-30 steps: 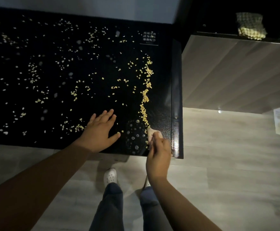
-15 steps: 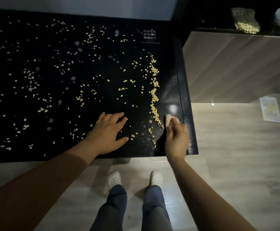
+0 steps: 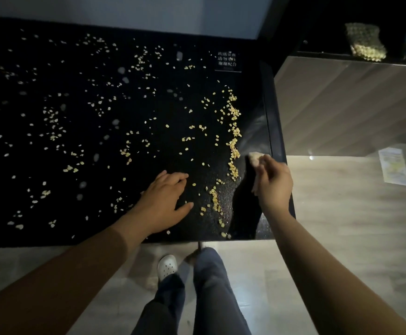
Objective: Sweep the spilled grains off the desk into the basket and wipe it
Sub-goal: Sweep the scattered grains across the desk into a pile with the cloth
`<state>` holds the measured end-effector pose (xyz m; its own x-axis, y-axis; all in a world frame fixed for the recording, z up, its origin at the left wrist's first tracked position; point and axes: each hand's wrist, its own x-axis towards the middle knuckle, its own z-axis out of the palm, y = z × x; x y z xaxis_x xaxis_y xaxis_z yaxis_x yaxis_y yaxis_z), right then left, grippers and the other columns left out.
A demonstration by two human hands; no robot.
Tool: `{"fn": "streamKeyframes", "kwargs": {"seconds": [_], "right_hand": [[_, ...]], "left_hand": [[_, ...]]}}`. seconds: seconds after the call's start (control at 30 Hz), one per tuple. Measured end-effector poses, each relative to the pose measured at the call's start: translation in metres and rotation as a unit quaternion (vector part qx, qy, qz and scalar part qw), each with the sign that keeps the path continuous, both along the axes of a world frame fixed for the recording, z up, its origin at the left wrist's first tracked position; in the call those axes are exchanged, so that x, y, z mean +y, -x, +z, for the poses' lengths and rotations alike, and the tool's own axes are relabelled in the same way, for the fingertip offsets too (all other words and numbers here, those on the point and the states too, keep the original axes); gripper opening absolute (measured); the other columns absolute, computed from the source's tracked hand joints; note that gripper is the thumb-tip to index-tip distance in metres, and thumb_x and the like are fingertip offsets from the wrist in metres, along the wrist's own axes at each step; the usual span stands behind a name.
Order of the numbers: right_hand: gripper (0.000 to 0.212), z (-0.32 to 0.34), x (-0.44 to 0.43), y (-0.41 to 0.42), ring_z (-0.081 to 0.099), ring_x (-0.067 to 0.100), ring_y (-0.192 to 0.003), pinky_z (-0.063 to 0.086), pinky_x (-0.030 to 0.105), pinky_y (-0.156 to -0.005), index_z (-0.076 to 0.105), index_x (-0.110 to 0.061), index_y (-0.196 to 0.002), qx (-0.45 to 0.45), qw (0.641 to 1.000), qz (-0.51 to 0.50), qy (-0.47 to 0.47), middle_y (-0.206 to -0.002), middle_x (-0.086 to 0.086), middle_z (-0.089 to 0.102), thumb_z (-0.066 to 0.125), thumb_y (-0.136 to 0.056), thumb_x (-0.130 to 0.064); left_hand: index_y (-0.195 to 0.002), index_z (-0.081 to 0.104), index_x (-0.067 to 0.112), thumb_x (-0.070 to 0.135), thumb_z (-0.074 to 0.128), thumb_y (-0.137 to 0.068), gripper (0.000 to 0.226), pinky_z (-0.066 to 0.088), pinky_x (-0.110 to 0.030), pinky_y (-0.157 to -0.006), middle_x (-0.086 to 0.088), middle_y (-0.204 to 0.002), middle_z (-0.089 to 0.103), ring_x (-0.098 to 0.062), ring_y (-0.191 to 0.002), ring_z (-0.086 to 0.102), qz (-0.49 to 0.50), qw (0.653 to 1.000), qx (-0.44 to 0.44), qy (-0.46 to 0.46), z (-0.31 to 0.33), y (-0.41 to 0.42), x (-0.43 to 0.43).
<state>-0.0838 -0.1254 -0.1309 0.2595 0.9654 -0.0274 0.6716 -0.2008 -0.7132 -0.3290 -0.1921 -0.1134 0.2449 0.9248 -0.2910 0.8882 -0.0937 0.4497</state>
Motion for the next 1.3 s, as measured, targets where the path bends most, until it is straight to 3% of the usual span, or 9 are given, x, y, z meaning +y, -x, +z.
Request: {"fn": "streamKeyframes", "kwargs": {"seconds": [0.13,0.23,0.33,0.5,0.7,0.9,1.03,1.23,1.3], "right_hand": [[0.033,-0.017,0.006,0.022,0.056,0.024,-0.096,0.036,0.019,-0.083,0.061,-0.011,-0.126,-0.010,1.000,-0.004,0.022,-0.110,0.012,0.056,0.054,-0.093,-0.008],[0.031,-0.015,-0.015,0.041,0.053,0.014,-0.086,0.034,0.002,-0.071,0.063,-0.013,-0.123,0.015,0.994,0.106,0.027,-0.100,0.001,0.053,0.056,-0.093,-0.008],[0.028,-0.007,-0.014,0.034,0.054,0.006,-0.081,0.037,0.003,-0.071,0.066,-0.016,-0.120,0.072,0.978,0.189,0.043,-0.094,-0.002,0.057,0.058,-0.093,-0.012],[0.027,0.007,0.051,-0.004,0.062,0.018,-0.097,0.052,0.031,-0.087,0.066,-0.015,-0.120,0.120,0.991,0.059,0.007,-0.105,0.000,0.060,0.058,-0.094,-0.018],[0.024,-0.013,0.100,0.014,0.059,0.025,-0.090,0.053,0.041,-0.084,0.066,-0.017,-0.114,-0.005,0.997,0.066,0.029,-0.104,0.010,0.056,0.055,-0.094,-0.013],[0.031,-0.008,0.051,0.055,0.051,0.009,-0.087,0.049,0.024,-0.081,0.063,-0.019,-0.122,0.044,0.975,0.213,0.047,-0.099,-0.004,0.052,0.053,-0.094,-0.008],[0.027,0.005,0.063,0.039,0.050,-0.007,-0.086,0.040,0.006,-0.076,0.065,-0.017,-0.119,0.096,0.978,0.182,0.019,-0.097,-0.001,0.056,0.055,-0.095,-0.012],[0.026,-0.002,0.163,0.008,0.062,0.028,-0.084,0.053,0.038,-0.079,0.067,-0.015,-0.114,0.051,0.995,0.082,-0.032,-0.102,0.008,0.054,0.054,-0.093,-0.022],[0.024,-0.012,0.180,0.011,0.063,0.031,-0.088,0.051,0.034,-0.079,0.068,-0.014,-0.112,0.034,0.996,0.077,-0.007,-0.107,0.013,0.055,0.054,-0.093,-0.018]], "left_hand": [[-0.147,0.030,0.013,0.045,0.052,-0.091,0.068,0.017,-0.031,-0.116,0.007,-0.155,0.020,-0.019,-0.145,0.010,0.064,0.998,-0.017,-0.009,0.003,0.003,0.006],[-0.149,0.024,0.012,0.042,0.051,-0.092,0.070,0.009,-0.030,-0.118,0.003,-0.158,0.013,-0.014,-0.146,0.003,0.077,0.997,0.002,-0.024,0.004,0.006,0.016],[-0.151,0.014,0.011,0.040,0.046,-0.095,0.070,0.001,-0.030,-0.119,0.000,-0.160,0.007,-0.014,-0.146,-0.004,0.111,0.993,0.020,-0.023,0.002,0.011,0.025],[-0.151,0.007,0.011,0.052,0.039,-0.094,0.077,-0.009,-0.031,-0.117,-0.003,-0.160,-0.001,-0.015,-0.146,-0.010,0.109,0.992,0.070,-0.003,-0.005,0.019,0.039],[-0.148,0.026,0.007,0.067,0.017,-0.079,0.091,0.003,-0.038,-0.117,-0.007,-0.156,0.021,-0.022,-0.145,0.014,0.121,0.988,0.096,-0.017,-0.014,0.017,0.043],[-0.144,0.033,0.005,0.058,0.051,-0.085,0.081,0.011,-0.042,-0.115,-0.010,-0.153,0.029,-0.026,-0.143,0.022,0.116,0.988,0.101,-0.020,-0.012,0.016,0.043],[-0.143,0.037,0.005,0.049,0.067,-0.080,0.083,0.013,-0.042,-0.115,-0.010,-0.151,0.032,-0.027,-0.141,0.025,0.128,0.987,0.096,-0.025,-0.011,0.015,0.046],[-0.143,0.036,0.007,0.049,0.069,-0.078,0.084,0.010,-0.040,-0.115,-0.008,-0.152,0.031,-0.026,-0.141,0.024,0.136,0.986,0.096,-0.029,-0.013,0.013,0.047],[-0.144,0.035,0.007,0.049,0.069,-0.078,0.085,0.009,-0.040,-0.116,-0.006,-0.152,0.029,-0.025,-0.142,0.023,0.139,0.985,0.093,-0.030,-0.013,0.012,0.046]]}}
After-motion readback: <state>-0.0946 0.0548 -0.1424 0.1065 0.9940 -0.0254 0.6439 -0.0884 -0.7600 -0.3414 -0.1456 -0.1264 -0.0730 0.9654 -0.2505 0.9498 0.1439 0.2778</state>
